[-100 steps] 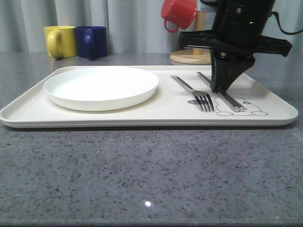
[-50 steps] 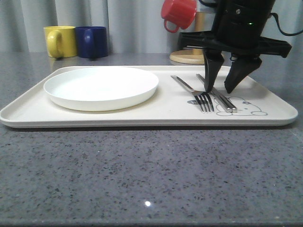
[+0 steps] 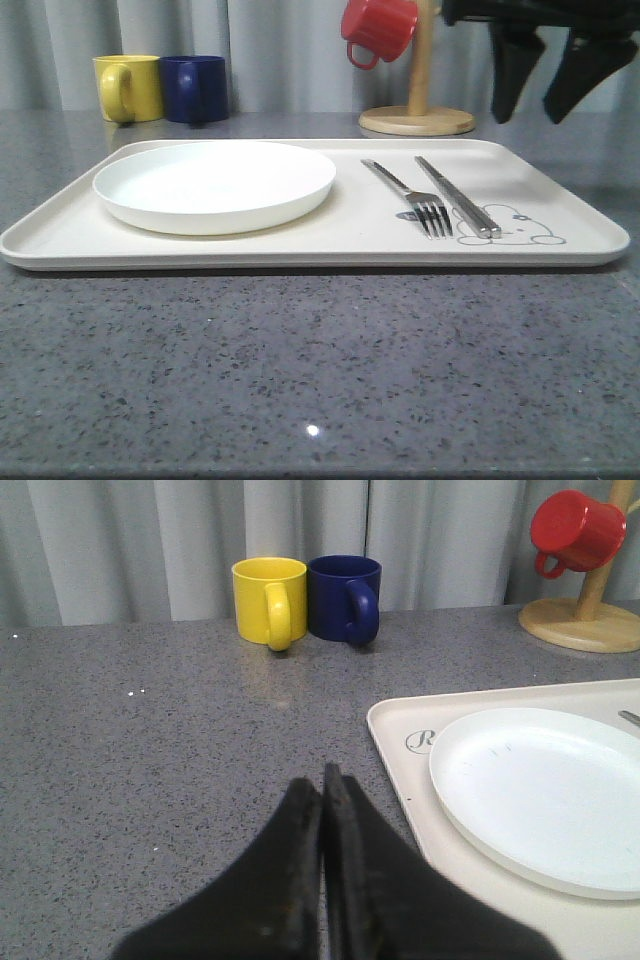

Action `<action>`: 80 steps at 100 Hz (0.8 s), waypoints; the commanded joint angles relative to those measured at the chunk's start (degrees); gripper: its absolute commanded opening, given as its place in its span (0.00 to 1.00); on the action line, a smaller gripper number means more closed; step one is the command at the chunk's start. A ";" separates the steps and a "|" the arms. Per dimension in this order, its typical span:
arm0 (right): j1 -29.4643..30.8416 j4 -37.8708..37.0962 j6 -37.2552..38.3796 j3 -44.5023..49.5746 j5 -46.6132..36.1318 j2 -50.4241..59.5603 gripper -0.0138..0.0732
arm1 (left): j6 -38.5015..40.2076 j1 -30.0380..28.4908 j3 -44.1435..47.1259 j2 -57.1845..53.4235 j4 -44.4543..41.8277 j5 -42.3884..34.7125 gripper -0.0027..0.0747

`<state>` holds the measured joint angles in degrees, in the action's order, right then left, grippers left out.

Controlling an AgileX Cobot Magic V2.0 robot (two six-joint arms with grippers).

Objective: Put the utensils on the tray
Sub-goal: 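Place the chopsticks on the tray beside the fork and release, then grasp the spoon handle with the right gripper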

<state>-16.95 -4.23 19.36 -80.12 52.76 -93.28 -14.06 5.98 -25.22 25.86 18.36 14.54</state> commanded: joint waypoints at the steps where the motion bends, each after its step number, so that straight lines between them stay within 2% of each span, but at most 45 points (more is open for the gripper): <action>1: 4.09 -1.53 -4.19 -1.82 0.96 3.90 0.58 | -0.03 -0.05 -1.58 0.18 0.25 -4.86 0.01; 23: 16.13 -1.12 -10.94 -1.82 4.53 4.18 0.58 | -0.03 -0.05 -1.58 0.18 0.25 -4.86 0.01; 44: 24.42 -0.89 -14.43 -1.82 5.35 3.57 0.58 | -0.03 -0.05 -1.58 0.18 0.25 -4.86 0.01; 63: 28.03 1.51 -17.77 -1.82 5.84 0.66 0.58 | -0.03 -0.05 -1.58 0.18 0.25 -4.86 0.01; 80: 28.18 2.05 -18.51 -1.82 5.37 -2.86 0.58 | -0.03 -0.05 -1.58 0.18 0.25 -4.86 0.01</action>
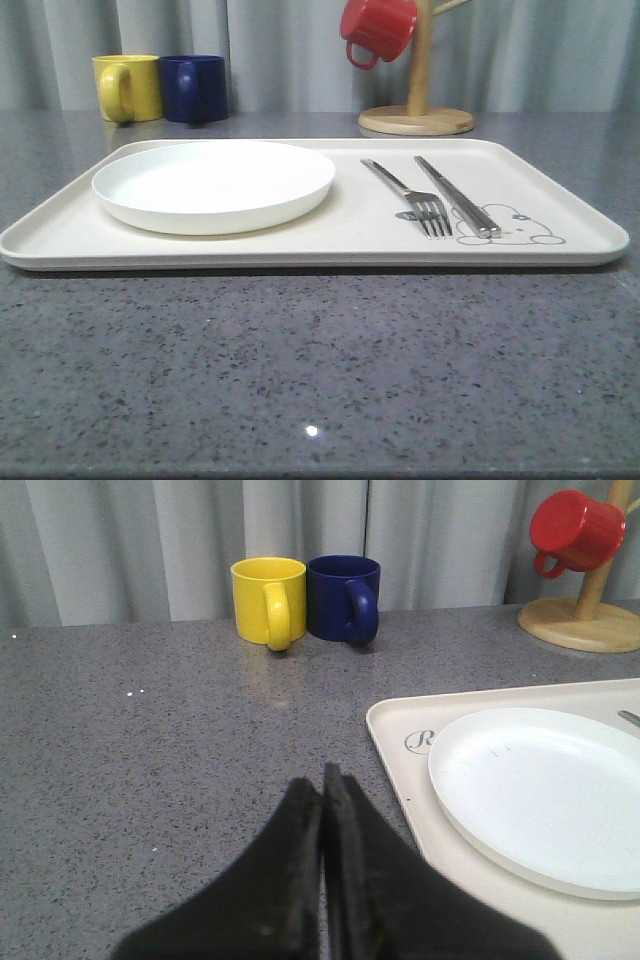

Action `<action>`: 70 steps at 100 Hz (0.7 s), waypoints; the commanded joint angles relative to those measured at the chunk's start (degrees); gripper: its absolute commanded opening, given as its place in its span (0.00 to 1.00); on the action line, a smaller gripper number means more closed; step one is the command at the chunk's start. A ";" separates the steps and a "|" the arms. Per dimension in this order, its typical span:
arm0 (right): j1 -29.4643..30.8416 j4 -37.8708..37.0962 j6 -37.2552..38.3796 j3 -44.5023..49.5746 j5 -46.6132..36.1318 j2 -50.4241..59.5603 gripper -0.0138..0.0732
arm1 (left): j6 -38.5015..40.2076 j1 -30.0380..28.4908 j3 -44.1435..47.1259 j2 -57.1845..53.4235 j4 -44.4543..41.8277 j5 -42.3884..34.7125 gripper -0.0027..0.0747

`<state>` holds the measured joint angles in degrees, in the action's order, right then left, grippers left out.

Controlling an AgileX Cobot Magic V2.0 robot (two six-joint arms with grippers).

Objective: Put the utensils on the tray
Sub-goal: 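Grasp the spoon handle with the right gripper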

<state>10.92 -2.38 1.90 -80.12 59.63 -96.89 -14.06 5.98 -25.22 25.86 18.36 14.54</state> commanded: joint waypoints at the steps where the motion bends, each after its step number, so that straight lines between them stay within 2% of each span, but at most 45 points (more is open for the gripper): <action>1: 0.31 0.21 -1.11 -1.82 -1.56 0.60 0.58 | -0.03 -0.05 -1.58 0.18 0.25 -4.86 0.01; 40: 0.31 0.26 -1.10 -1.82 -1.64 -2.81 0.56 | -0.03 -0.05 -1.58 0.18 0.25 -4.86 0.01; 47: 0.31 0.26 -1.10 -1.82 -1.64 -2.81 0.48 | -0.03 -0.05 -1.58 0.18 0.25 -4.86 0.01; 64: 0.31 0.26 -1.10 -1.82 -1.27 -2.81 0.20 | -0.03 -0.05 -1.58 0.18 0.25 -4.86 0.01; 70: 0.31 0.26 -1.10 -1.82 -1.27 -2.76 0.14 | -0.03 -0.05 -1.58 0.18 0.25 -4.86 0.01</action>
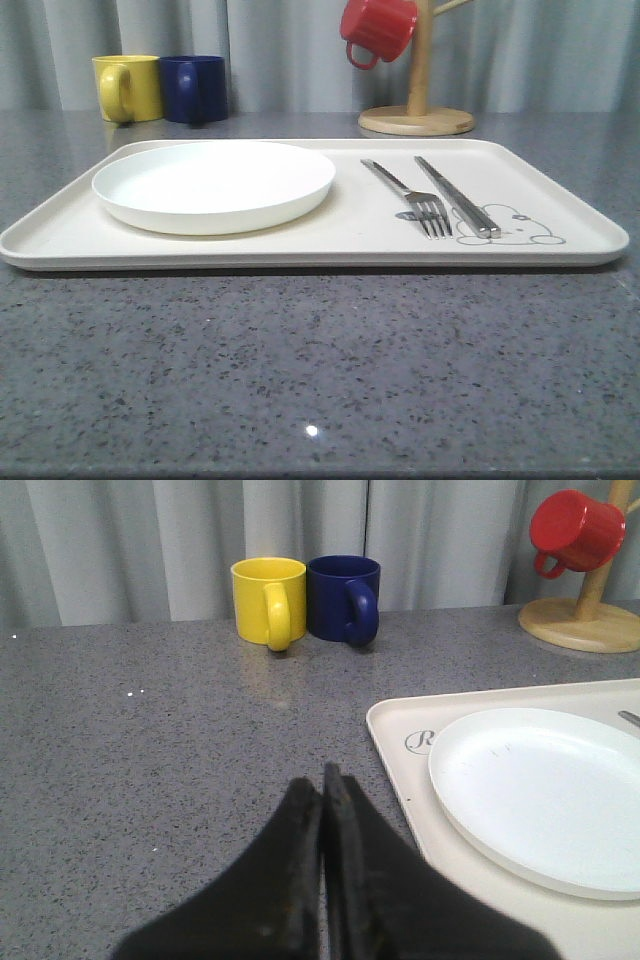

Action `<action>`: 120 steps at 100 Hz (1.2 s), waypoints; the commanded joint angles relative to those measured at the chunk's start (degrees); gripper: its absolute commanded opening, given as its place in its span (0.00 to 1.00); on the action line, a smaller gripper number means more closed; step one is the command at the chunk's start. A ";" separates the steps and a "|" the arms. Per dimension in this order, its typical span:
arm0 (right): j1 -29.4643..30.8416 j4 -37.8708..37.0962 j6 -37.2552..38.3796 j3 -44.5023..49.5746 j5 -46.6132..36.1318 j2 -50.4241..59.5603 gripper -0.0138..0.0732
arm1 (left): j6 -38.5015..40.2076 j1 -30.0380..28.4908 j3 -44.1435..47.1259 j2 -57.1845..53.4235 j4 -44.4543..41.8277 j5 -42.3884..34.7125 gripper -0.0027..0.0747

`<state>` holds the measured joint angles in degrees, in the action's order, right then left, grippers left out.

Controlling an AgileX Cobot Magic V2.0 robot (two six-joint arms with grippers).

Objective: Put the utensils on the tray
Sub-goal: 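Grasp the spoon handle with the right gripper, then place the spoon on the tray beside the chopsticks and release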

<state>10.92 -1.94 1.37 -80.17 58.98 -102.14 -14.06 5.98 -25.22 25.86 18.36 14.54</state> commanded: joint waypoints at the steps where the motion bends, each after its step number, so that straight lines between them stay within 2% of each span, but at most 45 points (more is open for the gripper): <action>1: 0.31 -0.13 -0.57 -1.77 -0.55 2.49 0.13 | -0.03 -0.05 -1.58 0.18 0.25 -4.86 0.01; 31: -1.76 3.83 -0.52 -1.77 -0.10 8.74 0.13 | -0.03 -0.05 -1.58 0.18 0.25 -4.86 0.01; 57: -11.75 4.12 4.37 -1.77 -0.73 14.44 0.13 | -0.03 -0.05 -1.58 0.18 0.25 -4.86 0.01; 88: -25.39 3.46 12.10 -1.77 -5.46 12.34 0.13 | -0.03 -0.05 -1.58 0.18 0.25 -4.86 0.01; 102: -28.29 3.39 12.66 -1.77 -6.69 9.75 0.13 | -0.03 -0.05 -1.58 0.18 0.25 -4.86 0.01; 120: -28.93 3.39 13.36 -1.77 -6.68 6.28 0.13 | -0.03 -0.05 -1.58 0.18 0.25 -4.86 0.01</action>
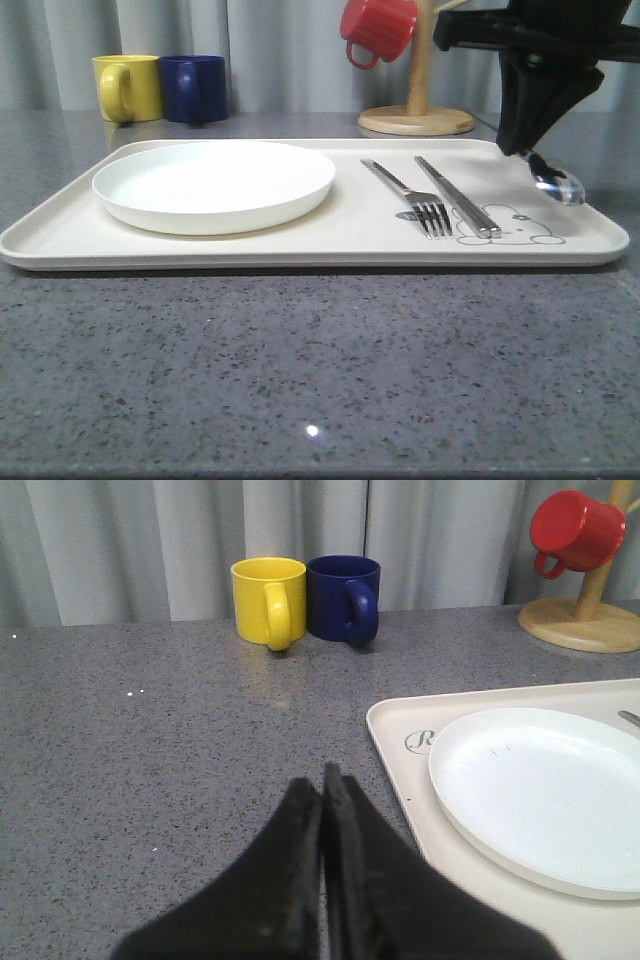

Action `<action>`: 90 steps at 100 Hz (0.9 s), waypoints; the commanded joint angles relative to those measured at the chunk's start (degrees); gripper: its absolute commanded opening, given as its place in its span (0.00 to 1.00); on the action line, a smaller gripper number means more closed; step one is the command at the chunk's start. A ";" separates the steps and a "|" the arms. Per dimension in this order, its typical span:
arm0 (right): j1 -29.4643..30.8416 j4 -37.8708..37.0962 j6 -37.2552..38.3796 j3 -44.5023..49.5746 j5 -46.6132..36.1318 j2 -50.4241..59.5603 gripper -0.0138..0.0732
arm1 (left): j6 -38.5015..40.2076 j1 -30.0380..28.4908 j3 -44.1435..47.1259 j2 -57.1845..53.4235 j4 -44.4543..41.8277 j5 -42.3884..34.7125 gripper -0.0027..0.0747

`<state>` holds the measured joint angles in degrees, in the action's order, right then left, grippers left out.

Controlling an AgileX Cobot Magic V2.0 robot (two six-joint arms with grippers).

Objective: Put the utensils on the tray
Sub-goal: 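Place the spoon on the tray beside the chopsticks and release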

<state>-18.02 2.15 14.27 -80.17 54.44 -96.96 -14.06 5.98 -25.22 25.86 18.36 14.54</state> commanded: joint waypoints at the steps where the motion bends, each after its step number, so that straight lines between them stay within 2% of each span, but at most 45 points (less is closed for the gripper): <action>1: 0.01 -0.70 0.50 -1.77 -2.14 0.99 0.13 | -0.03 -0.05 -1.58 0.18 0.25 -4.86 0.01; 27: 0.01 -0.70 0.72 -1.72 -1.47 -1.83 0.16 | -0.03 -0.05 -1.58 0.18 0.25 -4.86 0.01; 58: 0.01 -0.70 0.72 -1.72 -1.05 -1.90 0.53 | -0.03 -0.05 -1.58 0.18 0.25 -4.86 0.01; 90: 0.11 -3.04 0.43 -1.72 -3.64 2.90 0.54 | -0.03 -0.05 -1.58 0.18 0.25 -4.86 0.01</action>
<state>-18.02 1.31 15.00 -80.17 53.63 -99.40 -14.06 5.98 -25.22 25.86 18.36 14.54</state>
